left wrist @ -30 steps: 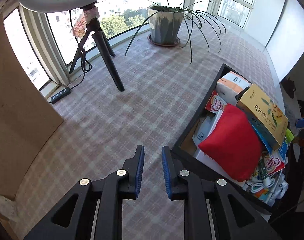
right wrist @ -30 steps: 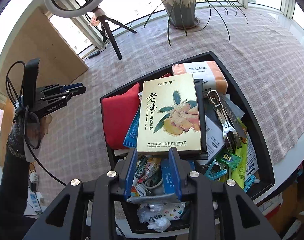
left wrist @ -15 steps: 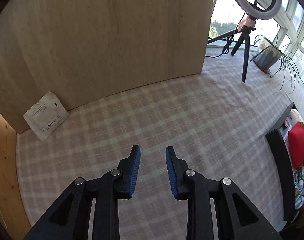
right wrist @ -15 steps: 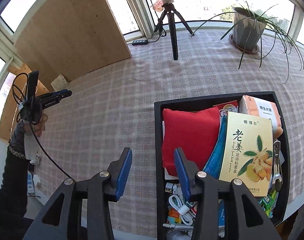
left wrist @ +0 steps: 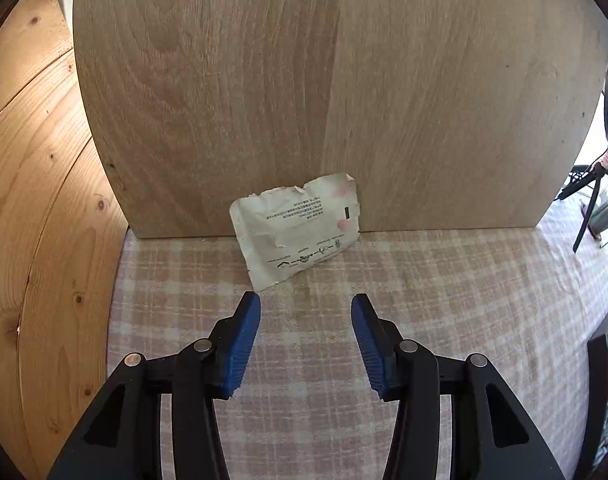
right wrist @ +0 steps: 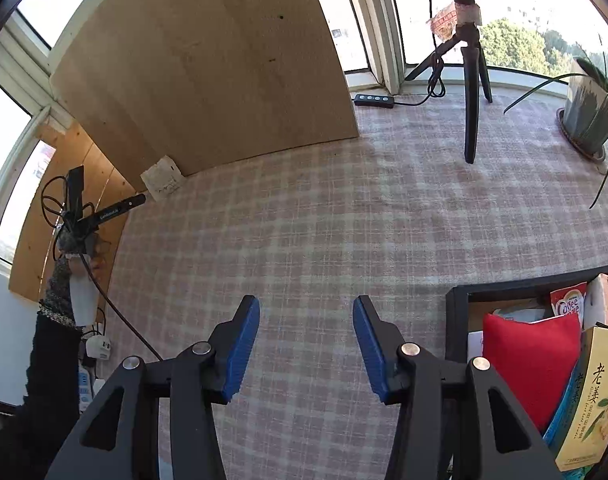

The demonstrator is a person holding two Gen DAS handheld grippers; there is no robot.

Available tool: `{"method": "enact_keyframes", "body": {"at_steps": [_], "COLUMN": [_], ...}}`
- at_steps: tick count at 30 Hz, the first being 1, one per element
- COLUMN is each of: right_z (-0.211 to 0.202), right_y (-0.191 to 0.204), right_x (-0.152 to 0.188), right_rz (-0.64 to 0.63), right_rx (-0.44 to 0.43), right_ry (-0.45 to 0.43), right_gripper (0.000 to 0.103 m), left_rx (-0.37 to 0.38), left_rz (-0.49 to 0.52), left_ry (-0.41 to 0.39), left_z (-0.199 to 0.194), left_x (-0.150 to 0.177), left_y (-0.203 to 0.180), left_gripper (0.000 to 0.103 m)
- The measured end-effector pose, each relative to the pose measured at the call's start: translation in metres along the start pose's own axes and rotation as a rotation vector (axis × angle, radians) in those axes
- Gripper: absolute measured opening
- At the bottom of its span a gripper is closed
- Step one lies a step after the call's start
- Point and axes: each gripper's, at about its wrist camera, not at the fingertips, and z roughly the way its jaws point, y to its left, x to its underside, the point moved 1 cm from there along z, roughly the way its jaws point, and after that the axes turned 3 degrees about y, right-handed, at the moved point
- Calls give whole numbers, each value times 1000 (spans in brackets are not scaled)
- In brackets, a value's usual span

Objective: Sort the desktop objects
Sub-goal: 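Move the left tool to the white paper packet by the wooden board, then grasp the white paper packet with the left tool and lift it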

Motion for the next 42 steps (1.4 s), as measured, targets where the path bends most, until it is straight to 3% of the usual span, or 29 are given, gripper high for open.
{"method": "enact_keyframes", "body": {"at_steps": [7,11,17,19,23,28,29,36,42], "right_z": [31,40,49,50,47,35,31,4,-38], "right_y": [27,24,21,20,18,13,12,-6,-37], "right_x": [-16,-18,-15,-13,-10,-2,-1,10,40], "right_rz": [-57,-42,-27,-26,-26,-23,-21,2,33], "right_rx": [24,33,39,33,30,23,22,5,4], "right_ry": [52,71,90,96,94,77,72,32,-16], "right_gripper": [45,45,45,45,45,45,45,45,45], "left_rx": [47,77,92,103,57,46,50,52,113], "left_rz": [-52,-38,-28,-27,5,42,47,130,223], "left_ry": [-19,-19,-17,-34,-49,-54,-55,-72,-101], "left_z": [30,48,67,67,65,54,50,11,-45], "left_x": [-22,-31,-36,-34,-26,-9,-5,29,59], "left_y": [35,39,33,28,12,-12,-19,-86,-154], "left_gripper": [55,64,64,57,23,14,6,2,2]}}
